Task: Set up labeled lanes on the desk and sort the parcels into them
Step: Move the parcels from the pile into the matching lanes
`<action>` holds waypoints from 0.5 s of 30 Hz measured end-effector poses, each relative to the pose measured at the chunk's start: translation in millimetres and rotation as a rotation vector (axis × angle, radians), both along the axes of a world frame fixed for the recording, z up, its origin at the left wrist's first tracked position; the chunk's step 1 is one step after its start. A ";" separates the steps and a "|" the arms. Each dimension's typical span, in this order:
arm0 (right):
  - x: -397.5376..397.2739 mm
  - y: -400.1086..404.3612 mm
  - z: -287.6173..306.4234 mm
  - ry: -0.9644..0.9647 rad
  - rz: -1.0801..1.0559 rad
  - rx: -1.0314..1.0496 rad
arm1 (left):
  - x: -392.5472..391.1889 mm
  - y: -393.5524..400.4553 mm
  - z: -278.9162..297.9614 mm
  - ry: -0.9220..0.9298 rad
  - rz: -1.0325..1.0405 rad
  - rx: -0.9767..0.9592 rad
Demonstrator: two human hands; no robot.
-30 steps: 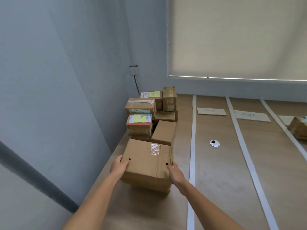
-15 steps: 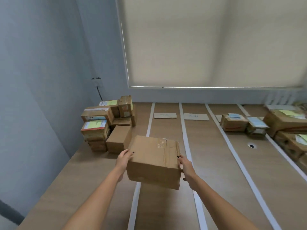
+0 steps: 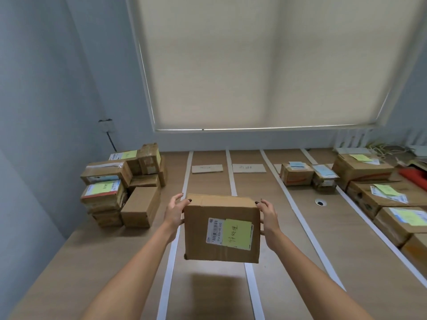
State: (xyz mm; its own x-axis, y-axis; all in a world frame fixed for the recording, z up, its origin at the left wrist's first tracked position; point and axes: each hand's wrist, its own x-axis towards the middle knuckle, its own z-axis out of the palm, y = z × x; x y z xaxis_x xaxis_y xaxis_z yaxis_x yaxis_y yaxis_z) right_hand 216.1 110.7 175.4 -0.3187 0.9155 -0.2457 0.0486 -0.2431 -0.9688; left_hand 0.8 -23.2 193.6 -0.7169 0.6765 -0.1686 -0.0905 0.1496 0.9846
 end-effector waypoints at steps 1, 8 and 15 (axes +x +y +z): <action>0.9 2.4 2.1 0.009 0.004 0.012 | 0.6 1.3 -1.2 0.005 -0.002 0.003; 5.8 12.3 -2.9 -0.051 0.015 0.095 | 0.5 5.3 -15.2 0.008 -0.012 -0.048; 9.5 10.0 -15.3 -0.087 0.019 0.102 | -4.5 2.2 -23.8 0.070 -0.070 -0.086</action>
State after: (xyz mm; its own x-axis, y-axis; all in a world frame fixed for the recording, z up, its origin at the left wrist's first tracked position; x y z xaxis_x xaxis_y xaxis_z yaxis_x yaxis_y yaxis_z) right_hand 225.5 120.7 160.0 -0.3180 0.9310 -0.1792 0.1373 -0.1418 -0.9803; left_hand -3.8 -21.0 169.9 -0.6805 0.7105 -0.1789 -0.0080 0.2370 0.9715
